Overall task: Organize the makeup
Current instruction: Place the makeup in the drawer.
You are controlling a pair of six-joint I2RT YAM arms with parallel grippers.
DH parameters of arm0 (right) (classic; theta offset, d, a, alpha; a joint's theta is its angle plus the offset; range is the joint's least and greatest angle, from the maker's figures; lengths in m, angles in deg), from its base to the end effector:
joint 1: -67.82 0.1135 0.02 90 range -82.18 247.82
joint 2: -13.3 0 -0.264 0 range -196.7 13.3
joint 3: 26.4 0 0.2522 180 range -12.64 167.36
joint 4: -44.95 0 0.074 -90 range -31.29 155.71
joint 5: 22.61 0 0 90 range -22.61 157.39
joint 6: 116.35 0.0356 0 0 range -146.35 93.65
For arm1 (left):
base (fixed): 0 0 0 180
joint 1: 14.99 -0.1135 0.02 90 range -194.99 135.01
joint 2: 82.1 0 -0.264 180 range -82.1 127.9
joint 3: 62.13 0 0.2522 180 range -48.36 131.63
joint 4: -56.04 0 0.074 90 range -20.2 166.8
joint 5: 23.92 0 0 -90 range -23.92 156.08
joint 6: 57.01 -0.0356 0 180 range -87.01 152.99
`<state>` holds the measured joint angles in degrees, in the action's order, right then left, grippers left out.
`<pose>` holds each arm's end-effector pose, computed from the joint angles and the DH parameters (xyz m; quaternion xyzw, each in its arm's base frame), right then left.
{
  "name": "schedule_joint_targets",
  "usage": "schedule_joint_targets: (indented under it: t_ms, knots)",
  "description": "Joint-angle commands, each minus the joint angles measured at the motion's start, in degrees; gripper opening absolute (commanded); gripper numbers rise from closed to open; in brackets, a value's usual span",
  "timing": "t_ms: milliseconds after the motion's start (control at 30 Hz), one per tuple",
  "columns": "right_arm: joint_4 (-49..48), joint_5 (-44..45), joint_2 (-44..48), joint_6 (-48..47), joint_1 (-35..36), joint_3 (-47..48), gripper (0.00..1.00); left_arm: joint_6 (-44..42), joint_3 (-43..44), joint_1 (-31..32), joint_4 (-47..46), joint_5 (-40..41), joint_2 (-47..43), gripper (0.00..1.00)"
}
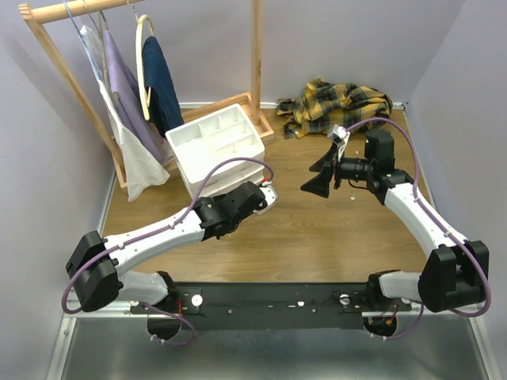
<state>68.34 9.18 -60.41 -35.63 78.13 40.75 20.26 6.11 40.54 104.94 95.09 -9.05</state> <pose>0.2670 0.0793 0.2918 -0.3685 0.7040 0.4251 0.4334 0.1594 -0.2018 0.2601 0.4516 0.8053 0.1116 0.3676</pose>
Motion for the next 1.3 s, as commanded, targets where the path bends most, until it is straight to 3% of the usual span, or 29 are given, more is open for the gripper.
schedule_joint_targets:
  t_ms: [0, 433, 933, 1167, 1267]
  knots:
    - [1.3, 1.4, 1.1, -1.9, 0.2, 2.0, 1.00, -1.2, -0.9, 0.2, -4.6, 3.8, 0.6, 0.08]
    - [1.8, 1.3, 0.7, -2.7, 0.2, 2.1, 1.00, -1.3, -2.1, 0.0, -6.6, 6.0, 2.3, 0.12]
    - [2.1, 1.1, 0.6, -3.0, 0.2, 2.1, 1.00, -0.2, -1.8, -0.3, -6.6, 6.8, 3.0, 0.42]
    - [2.1, 1.0, 0.5, -3.1, 0.2, 2.1, 1.00, 0.2, -1.7, -0.4, -6.7, 7.1, 2.7, 0.62]
    - [2.1, 0.9, 0.5, -3.0, 0.2, 2.1, 1.00, 0.3, -1.6, -0.5, -6.7, 7.1, 2.6, 0.65]
